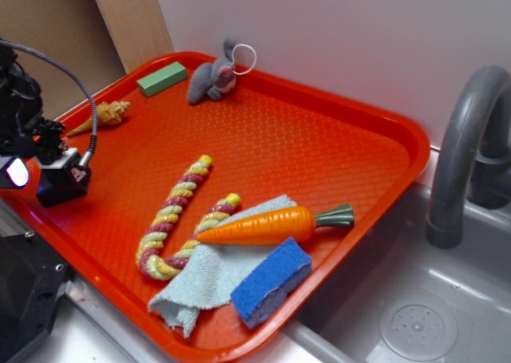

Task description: Grab the black box.

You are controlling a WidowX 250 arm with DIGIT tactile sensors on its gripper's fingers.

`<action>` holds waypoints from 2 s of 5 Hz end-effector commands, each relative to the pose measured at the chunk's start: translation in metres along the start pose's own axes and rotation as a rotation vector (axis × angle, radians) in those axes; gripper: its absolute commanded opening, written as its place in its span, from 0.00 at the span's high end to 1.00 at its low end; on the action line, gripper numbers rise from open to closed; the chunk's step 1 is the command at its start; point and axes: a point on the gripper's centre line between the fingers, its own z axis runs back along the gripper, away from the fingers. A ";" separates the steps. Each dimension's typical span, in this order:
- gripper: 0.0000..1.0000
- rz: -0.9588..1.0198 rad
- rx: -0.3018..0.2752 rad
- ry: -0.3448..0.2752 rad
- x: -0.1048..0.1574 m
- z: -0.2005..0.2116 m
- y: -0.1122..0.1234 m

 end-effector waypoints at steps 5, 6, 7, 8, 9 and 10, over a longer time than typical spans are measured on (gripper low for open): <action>0.00 -1.339 0.029 -0.184 0.031 0.035 -0.016; 0.00 -1.339 0.014 -0.244 0.025 0.023 -0.021; 0.00 -1.459 0.083 -0.207 0.033 0.006 -0.025; 0.00 -1.453 0.136 -0.116 0.040 0.002 -0.019; 0.00 -1.491 0.174 -0.069 0.042 0.007 -0.018; 0.00 -1.527 0.164 -0.046 0.037 0.015 -0.017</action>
